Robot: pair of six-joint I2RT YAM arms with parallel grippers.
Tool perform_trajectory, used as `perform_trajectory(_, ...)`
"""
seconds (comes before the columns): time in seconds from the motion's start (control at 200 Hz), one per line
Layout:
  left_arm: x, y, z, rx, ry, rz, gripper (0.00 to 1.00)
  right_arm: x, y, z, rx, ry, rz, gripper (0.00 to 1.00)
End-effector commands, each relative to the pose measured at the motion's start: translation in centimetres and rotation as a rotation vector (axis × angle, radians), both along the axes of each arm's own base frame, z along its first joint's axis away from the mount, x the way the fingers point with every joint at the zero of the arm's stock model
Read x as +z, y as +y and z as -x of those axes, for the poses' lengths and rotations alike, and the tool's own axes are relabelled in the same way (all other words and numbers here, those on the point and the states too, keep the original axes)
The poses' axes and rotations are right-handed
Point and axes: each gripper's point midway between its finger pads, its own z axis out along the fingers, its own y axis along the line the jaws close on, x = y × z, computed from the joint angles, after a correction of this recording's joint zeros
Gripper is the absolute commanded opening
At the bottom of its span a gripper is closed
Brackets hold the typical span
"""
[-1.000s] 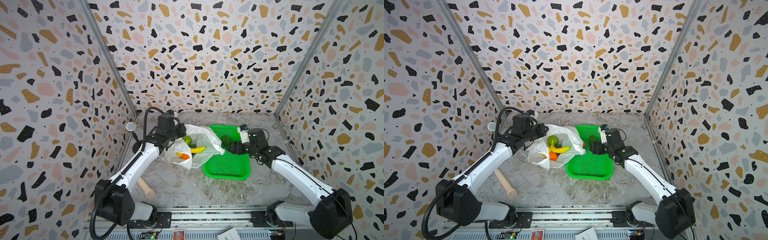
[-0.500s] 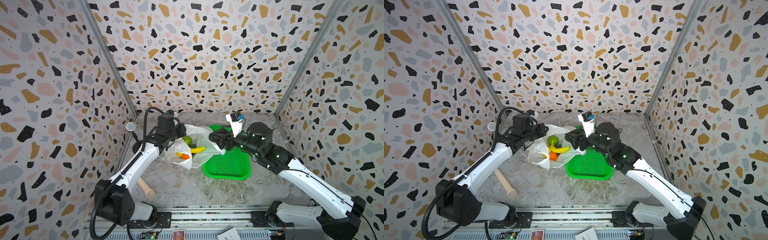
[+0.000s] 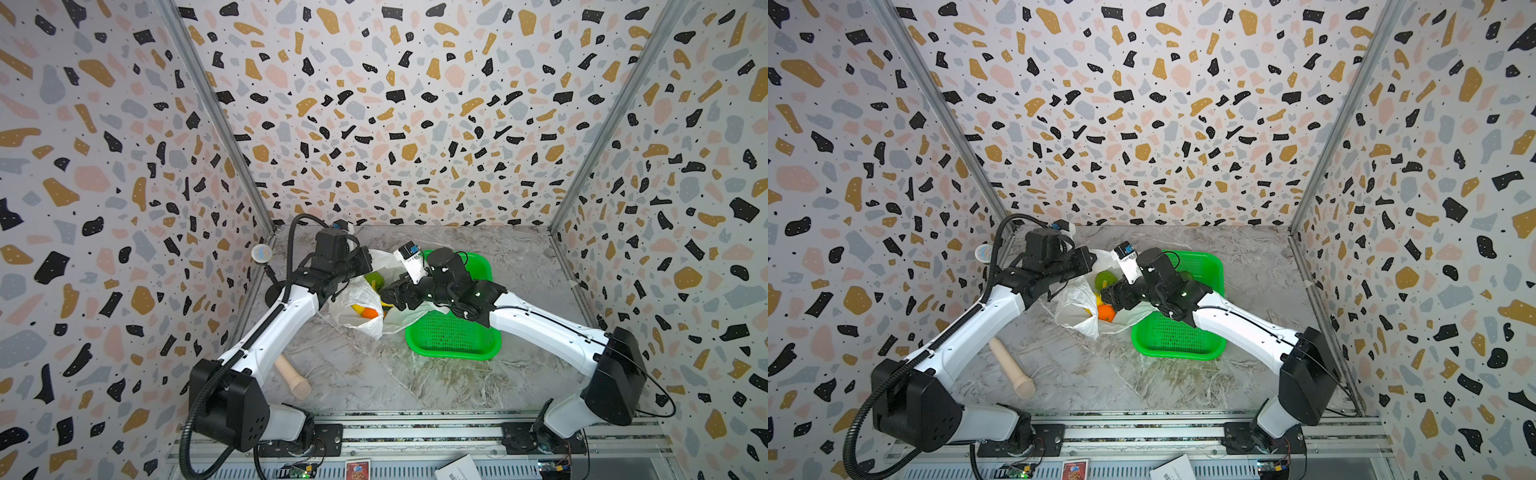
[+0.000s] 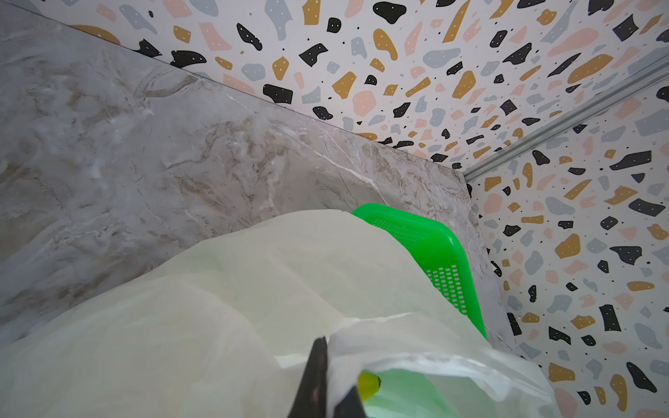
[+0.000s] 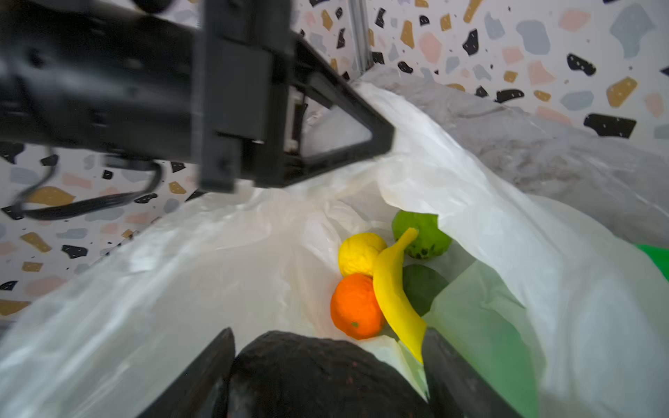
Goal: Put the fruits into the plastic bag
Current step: 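Open the right gripper to drop the avocado into the bag, then move the right gripper back into the basket onto the green mango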
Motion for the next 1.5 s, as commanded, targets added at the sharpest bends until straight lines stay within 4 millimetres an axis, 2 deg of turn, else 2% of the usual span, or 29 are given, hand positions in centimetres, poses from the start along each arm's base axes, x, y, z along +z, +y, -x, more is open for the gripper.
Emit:
perform_trajectory(0.0, 2.0, 0.0, 0.1, -0.007, -0.062, -0.002, 0.00, 3.3, 0.7, -0.9, 0.009, 0.010, -0.099, 0.76)
perform_trajectory(0.14, 1.8, -0.1, 0.1, -0.010, -0.058, -0.002, 0.00, 3.0, 1.1, -1.2, 0.011, 0.020, -0.092, 0.81)
perform_trajectory(0.295, 1.7, -0.1, 0.1, -0.012, -0.056, 0.000, 0.00, 3.6, 0.6, -1.0, 0.006, 0.002, -0.105, 0.88)
perform_trajectory(0.33, 1.7, -0.1, 0.0, -0.012, -0.055, 0.001, 0.00, 3.7, 0.5, -0.9, 0.005, -0.001, -0.105, 0.92)
perform_trajectory(0.36, 1.7, -0.1, 0.0, -0.012, -0.056, 0.002, 0.00, 3.9, 0.5, -0.9, 0.005, -0.007, -0.108, 1.00)
perform_trajectory(0.531, 1.8, -0.2, 0.0, -0.013, -0.054, 0.006, 0.00, 4.5, 0.1, -0.7, 0.005, -0.028, -0.112, 0.99)
perform_trajectory(0.606, 1.7, -0.2, 0.0, -0.012, -0.053, 0.005, 0.00, 5.8, -0.5, -0.4, 0.001, -0.067, -0.124, 1.00)
perform_trajectory(0.731, 1.6, -0.2, 0.0, -0.011, -0.049, 0.006, 0.00, 9.7, -3.0, -0.5, -0.067, -0.198, -0.145, 0.99)
perform_trajectory(0.821, 1.6, -0.3, 0.0, -0.014, -0.050, 0.007, 0.00, 11.6, -6.7, -1.9, -0.182, -0.245, -0.154, 0.98)
perform_trajectory(0.871, 1.6, -0.3, 0.0, -0.016, -0.050, 0.008, 0.00, 11.5, -9.1, -3.1, -0.256, -0.226, -0.156, 0.98)
perform_trajectory(0.961, 1.5, -0.3, 0.0, -0.019, -0.048, 0.008, 0.00, 9.5, -13.6, -5.8, -0.385, -0.136, -0.156, 0.97)
perform_trajectory(1.036, 1.6, -0.4, 0.0, -0.022, -0.052, 0.009, 0.00, 6.6, -16.9, -7.8, -0.470, -0.023, -0.160, 0.97)
perform_trajectory(1.116, 1.7, -0.6, 0.1, -0.033, -0.055, 0.013, 0.00, 2.7, -19.1, -9.4, -0.529, 0.099, -0.144, 0.95)
perform_trajectory(1.196, 1.7, -0.6, 0.2, -0.040, -0.055, 0.018, 0.00, -1.2, -20.0, -10.6, -0.554, 0.197, -0.083, 0.94)
perform_trajectory(1.322, 1.9, -0.9, 0.3, -0.053, -0.059, 0.025, 0.00, -7.1, -20.1, -12.1, -0.563, 0.305, 0.025, 0.92)
perform_trajectory(1.417, 1.9, -0.9, 0.3, -0.054, -0.061, 0.024, 0.00, -10.3, -20.4, -13.4, -0.597, 0.346, 0.091, 0.90)
perform_trajectory(1.497, 1.9, -0.9, 0.3, -0.054, -0.060, 0.023, 0.00, -12.1, -20.5, -14.6, -0.621, 0.364, 0.122, 0.87)
